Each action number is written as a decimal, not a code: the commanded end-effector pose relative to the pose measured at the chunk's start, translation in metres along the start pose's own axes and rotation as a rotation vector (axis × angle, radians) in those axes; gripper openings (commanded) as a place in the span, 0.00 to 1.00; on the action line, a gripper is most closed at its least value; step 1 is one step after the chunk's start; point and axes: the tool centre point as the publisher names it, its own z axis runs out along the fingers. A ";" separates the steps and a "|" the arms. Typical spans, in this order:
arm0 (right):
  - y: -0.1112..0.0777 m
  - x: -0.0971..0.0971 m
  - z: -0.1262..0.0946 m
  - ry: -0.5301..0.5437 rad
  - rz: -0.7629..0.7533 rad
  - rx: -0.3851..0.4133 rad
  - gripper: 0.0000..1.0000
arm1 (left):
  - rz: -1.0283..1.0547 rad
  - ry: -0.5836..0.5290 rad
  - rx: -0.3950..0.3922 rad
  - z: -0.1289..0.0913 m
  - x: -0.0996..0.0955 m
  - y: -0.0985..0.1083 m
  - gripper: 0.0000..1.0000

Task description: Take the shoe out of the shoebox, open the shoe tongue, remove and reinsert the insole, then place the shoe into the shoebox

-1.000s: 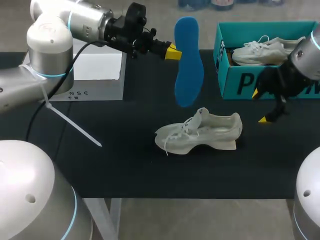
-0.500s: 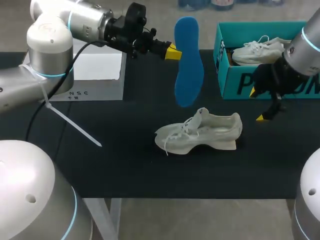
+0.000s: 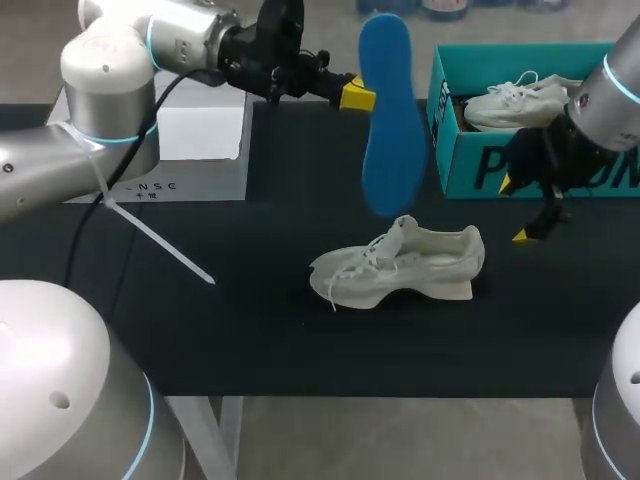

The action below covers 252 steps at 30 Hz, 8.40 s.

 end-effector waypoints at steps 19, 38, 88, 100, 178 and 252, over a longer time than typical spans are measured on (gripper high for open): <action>0.018 -0.013 0.009 -0.003 0.041 0.005 1.00 | 0.000 0.023 -0.004 0.003 0.008 0.000 0.00; 0.060 -0.028 0.059 -0.001 0.149 0.008 1.00 | 0.000 0.023 -0.004 0.003 0.008 0.000 0.00; 0.057 -0.026 0.123 0.049 0.104 0.077 0.00 | 0.000 0.023 -0.004 0.003 0.008 0.000 0.00; 0.046 -0.028 0.068 -0.010 0.129 0.072 0.00 | 0.000 0.023 -0.004 0.003 0.008 0.000 0.00; 0.039 0.074 0.052 -0.407 1.614 -0.132 0.00 | 0.000 0.023 -0.004 0.003 0.008 0.000 0.00; 0.030 0.077 0.037 -0.223 1.759 -0.257 1.00 | 0.000 0.023 -0.004 0.003 0.008 0.000 0.00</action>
